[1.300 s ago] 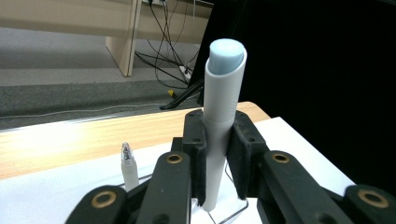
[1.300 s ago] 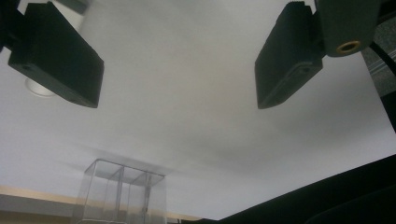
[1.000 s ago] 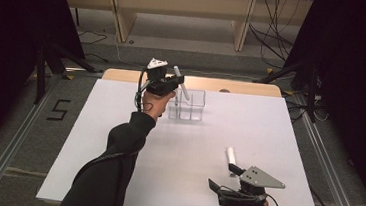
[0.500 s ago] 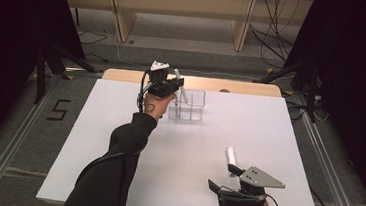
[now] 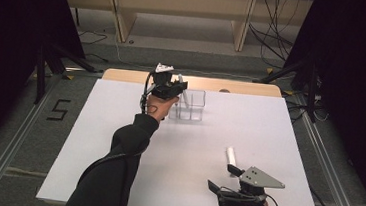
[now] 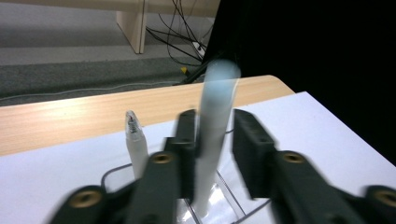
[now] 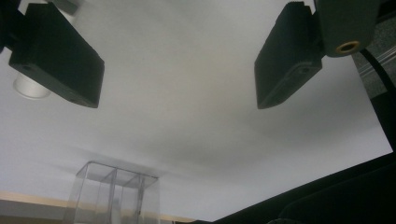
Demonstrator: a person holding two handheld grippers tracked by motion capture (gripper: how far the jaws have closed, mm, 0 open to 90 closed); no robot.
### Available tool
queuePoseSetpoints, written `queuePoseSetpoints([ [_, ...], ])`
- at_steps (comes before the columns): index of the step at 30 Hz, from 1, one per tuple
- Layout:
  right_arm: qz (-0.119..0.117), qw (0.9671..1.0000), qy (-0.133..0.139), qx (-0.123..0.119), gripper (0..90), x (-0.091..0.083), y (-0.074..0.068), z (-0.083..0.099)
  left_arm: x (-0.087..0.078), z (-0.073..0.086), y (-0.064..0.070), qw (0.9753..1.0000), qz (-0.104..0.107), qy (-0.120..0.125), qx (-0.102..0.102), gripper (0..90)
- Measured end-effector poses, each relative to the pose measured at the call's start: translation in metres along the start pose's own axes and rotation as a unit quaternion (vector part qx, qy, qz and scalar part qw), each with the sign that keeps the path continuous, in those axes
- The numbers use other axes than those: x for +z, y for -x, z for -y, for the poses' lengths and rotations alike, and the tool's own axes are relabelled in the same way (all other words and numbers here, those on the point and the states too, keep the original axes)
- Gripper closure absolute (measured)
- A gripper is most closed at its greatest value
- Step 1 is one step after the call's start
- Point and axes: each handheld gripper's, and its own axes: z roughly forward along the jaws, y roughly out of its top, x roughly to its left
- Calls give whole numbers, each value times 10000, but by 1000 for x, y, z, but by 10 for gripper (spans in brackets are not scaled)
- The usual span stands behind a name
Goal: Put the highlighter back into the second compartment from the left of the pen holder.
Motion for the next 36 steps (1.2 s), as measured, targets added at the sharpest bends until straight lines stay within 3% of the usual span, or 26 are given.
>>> queuePoseSetpoints([
  [3, -4, 10000, 0, 7, 168, 0, 1, 0, -3, -2, 3, 9999, -24, -69, -81, 428],
  [9, 1, 10000, -19, 4, 168, 1, 0, 1, -18, -9, 4, 9996, -220, 21, -153, 297],
  [17, 60, 10000, -9, -9, 169, 0, 0, 0, -41, -9, 1, 9996, -167, 4, -234, 257],
  [21, 115, 9999, -12, -11, 169, 0, 0, 0, -52, -5, -4, 9995, -32, -151, -267, 240],
  [36, 282, 9995, -58, 122, 174, -1, 2, -1, -95, 29, -19, 9993, 258, -194, -205, 232],
])
